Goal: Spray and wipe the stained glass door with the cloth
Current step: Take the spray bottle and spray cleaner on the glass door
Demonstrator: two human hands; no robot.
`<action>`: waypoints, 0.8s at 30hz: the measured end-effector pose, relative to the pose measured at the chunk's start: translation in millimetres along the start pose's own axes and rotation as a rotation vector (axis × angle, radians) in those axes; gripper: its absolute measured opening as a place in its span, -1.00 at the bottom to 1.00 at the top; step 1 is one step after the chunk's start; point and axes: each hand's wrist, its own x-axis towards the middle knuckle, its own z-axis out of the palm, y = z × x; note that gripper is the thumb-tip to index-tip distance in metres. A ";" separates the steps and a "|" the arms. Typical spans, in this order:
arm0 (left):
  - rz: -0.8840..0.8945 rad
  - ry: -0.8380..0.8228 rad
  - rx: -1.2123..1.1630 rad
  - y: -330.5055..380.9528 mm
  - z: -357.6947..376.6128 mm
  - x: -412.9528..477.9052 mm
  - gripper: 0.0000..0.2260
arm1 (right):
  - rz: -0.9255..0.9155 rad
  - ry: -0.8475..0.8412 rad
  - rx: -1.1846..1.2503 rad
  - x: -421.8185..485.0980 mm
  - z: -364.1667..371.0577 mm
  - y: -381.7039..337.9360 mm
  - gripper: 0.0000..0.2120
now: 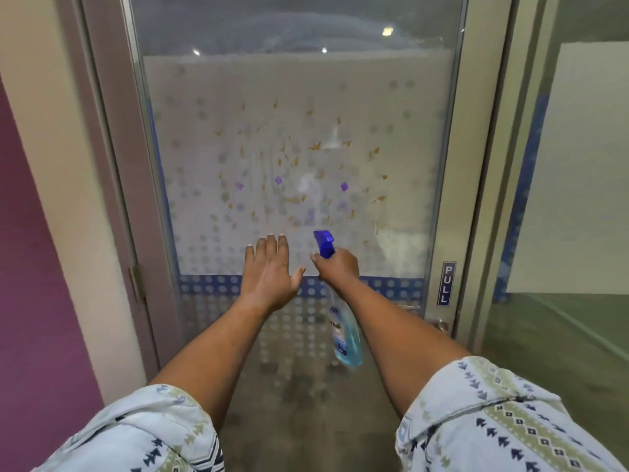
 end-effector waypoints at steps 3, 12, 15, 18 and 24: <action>-0.048 -0.003 0.018 -10.0 2.6 -21.0 -0.28 | -0.019 -0.087 0.046 -12.9 20.0 -7.5 -0.75; -0.112 -0.052 0.038 -29.4 -0.4 -81.9 -0.28 | -0.060 -0.035 0.217 -68.1 35.4 -3.9 -0.74; -0.081 -0.077 0.017 -20.5 -0.9 -101.3 -0.27 | 0.039 0.028 0.354 -92.6 27.5 10.8 -0.70; -0.024 -0.129 -0.014 -6.8 2.5 -124.2 -0.26 | 0.113 0.077 0.459 -122.7 18.5 32.3 -0.73; 0.132 -0.217 -0.093 34.3 15.0 -180.3 -0.25 | 0.212 0.180 0.447 -199.1 -6.9 80.1 -0.80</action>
